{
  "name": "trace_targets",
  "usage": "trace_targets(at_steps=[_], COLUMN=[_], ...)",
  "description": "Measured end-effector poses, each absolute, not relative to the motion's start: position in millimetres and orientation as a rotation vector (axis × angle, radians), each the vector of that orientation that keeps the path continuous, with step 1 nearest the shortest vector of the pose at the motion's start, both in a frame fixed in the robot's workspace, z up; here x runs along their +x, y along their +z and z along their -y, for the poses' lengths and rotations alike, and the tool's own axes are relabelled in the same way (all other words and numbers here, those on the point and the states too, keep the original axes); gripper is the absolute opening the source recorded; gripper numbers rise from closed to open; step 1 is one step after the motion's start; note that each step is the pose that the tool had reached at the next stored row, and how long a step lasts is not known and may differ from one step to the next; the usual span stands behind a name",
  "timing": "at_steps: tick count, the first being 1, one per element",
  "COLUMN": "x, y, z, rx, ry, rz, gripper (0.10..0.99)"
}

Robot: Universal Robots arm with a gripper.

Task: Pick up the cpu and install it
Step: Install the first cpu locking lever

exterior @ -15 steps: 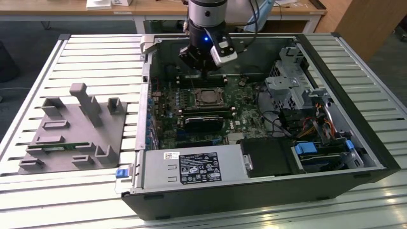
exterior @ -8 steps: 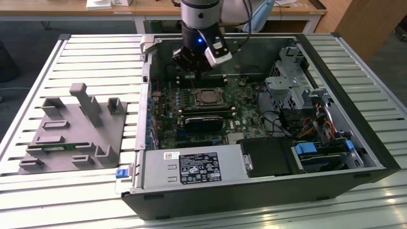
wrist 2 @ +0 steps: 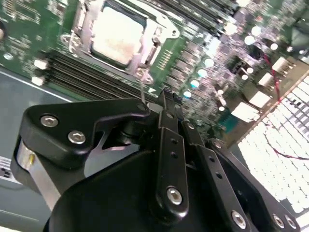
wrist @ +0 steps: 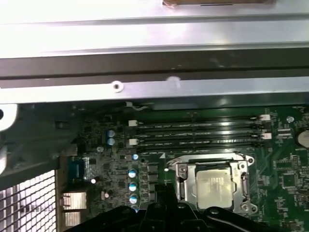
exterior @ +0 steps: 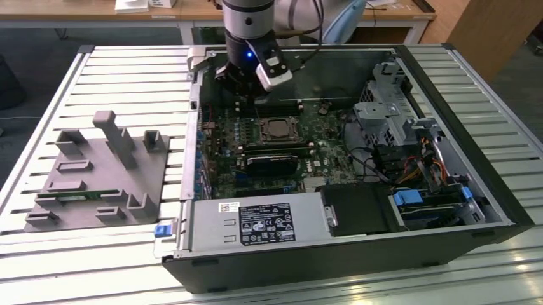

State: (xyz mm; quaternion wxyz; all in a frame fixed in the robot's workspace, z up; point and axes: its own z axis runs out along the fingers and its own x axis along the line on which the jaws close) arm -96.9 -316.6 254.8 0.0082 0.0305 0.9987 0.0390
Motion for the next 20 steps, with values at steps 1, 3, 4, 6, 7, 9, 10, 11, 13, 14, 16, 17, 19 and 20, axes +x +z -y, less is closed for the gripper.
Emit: trace_targets(at_steps=[1, 3, 4, 6, 7, 9, 10, 11, 13, 14, 16, 17, 19, 20], x=[-99, -101, -101, -101, -101, -102, -103, -103, -104, -104, -104, -103, -101, -98], y=[255, 254, 254, 254, 254, 254, 254, 254, 254, 254, 254, 254, 254, 254], z=[317, 316, 316, 316, 315, 311, 309, 307, 304, 302, 299, 298, 297, 297], rx=[0.09, 0.072, 0.054, 0.008, -0.001, -0.004, -0.004, -0.004, -0.004, -0.004, -0.004, -0.004, -0.004, -0.004], ry=[0.122, 0.122, 0.122, 0.122, 0.123, 0.123, 0.123, 0.123, 0.123, 0.123, 0.123, 0.123, 0.123, 0.123], rz=[-3.122, -3.123, -3.123, -3.125, -3.125, -3.125, -3.125, -3.125, -3.125, -3.125, -3.125, -3.125, -3.125, -3.126], gripper=[0.106, 0.106, 0.106, 0.106, 0.106, 0.106, 0.106, 0.106, 0.106, 0.106, 0.106, 0.106, 0.106, 0.106])
